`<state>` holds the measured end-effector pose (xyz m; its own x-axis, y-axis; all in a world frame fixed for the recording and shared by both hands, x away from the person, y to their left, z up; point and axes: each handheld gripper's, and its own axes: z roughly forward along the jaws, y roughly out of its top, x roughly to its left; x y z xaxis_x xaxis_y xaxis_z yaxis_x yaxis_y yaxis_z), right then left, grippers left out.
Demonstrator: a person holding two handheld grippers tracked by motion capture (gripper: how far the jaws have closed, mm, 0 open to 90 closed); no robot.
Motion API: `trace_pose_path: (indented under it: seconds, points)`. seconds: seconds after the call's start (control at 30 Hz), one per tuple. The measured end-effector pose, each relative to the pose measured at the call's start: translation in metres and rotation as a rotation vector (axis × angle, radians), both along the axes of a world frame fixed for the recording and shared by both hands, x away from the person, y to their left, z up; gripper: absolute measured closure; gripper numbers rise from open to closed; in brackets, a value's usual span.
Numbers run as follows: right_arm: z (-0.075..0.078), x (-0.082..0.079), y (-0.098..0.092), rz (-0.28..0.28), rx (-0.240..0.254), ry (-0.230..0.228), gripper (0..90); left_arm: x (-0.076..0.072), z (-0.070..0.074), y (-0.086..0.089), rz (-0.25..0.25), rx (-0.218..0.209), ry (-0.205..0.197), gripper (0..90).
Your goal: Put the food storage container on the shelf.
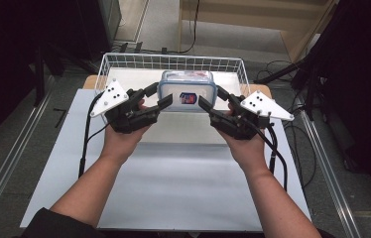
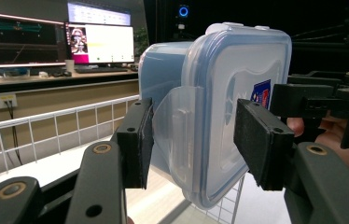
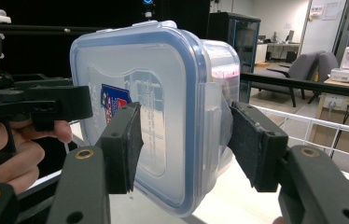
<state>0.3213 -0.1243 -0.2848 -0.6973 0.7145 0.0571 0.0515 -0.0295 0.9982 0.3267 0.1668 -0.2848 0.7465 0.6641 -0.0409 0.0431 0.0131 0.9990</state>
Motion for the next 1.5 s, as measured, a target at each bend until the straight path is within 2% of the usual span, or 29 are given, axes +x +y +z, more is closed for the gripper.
trace_pose_path:
  seconds: [0.13,0.23,0.27,0.37,0.5,0.6,0.63,0.67,0.87,1.03,1.23,1.3,1.37,1.5]
  points:
    - [0.001,0.007,0.000,0.001,0.003,0.004,46.2,0.007,-0.002,0.002,-0.006,-0.015,0.030,48.9]
    - [0.001,0.013,0.001,0.007,0.004,0.034,46.7,0.015,-0.003,0.004,-0.021,-0.038,0.101,48.9]
    - [0.001,0.015,0.001,0.012,0.005,0.063,47.0,0.017,-0.003,0.005,-0.023,-0.045,0.122,48.9]
    - [0.003,0.023,0.000,0.023,0.001,0.099,47.7,0.024,-0.001,0.006,-0.030,-0.047,0.183,49.0]
    - [0.006,0.031,-0.002,0.041,0.033,0.168,49.2,0.033,0.002,0.010,-0.045,-0.072,0.270,49.0]
    - [0.007,0.037,-0.002,0.057,0.046,0.227,49.6,0.037,0.006,0.014,-0.054,-0.099,0.308,50.2]
    - [0.008,0.038,-0.002,0.063,0.053,0.243,49.7,0.038,0.007,0.016,-0.061,-0.122,0.329,50.7]
    - [0.008,0.041,-0.002,0.073,0.070,0.270,49.8,0.039,0.007,0.017,-0.065,-0.128,0.338,51.7]
    - [0.006,0.049,-0.002,0.095,0.089,0.341,50.9,0.046,0.006,0.023,-0.076,-0.145,0.418,52.3]
    - [0.005,0.053,-0.002,0.108,0.107,0.392,51.0,0.050,0.005,0.027,-0.095,-0.173,0.472,53.7]
    - [0.004,0.060,-0.005,0.130,0.114,0.450,51.5,0.053,0.004,0.030,-0.101,-0.189,0.506,55.1]
    - [0.004,0.062,-0.006,0.154,0.135,0.473,53.1,0.055,0.004,0.032,-0.106,-0.210,0.521,54.9]
    - [0.004,0.063,-0.006,0.158,0.140,0.486,53.2,0.056,0.004,0.032,-0.101,-0.213,0.528,55.1]
    - [0.003,0.067,-0.008,0.170,0.151,0.521,53.6,0.059,0.003,0.034,-0.114,-0.220,0.568,55.7]
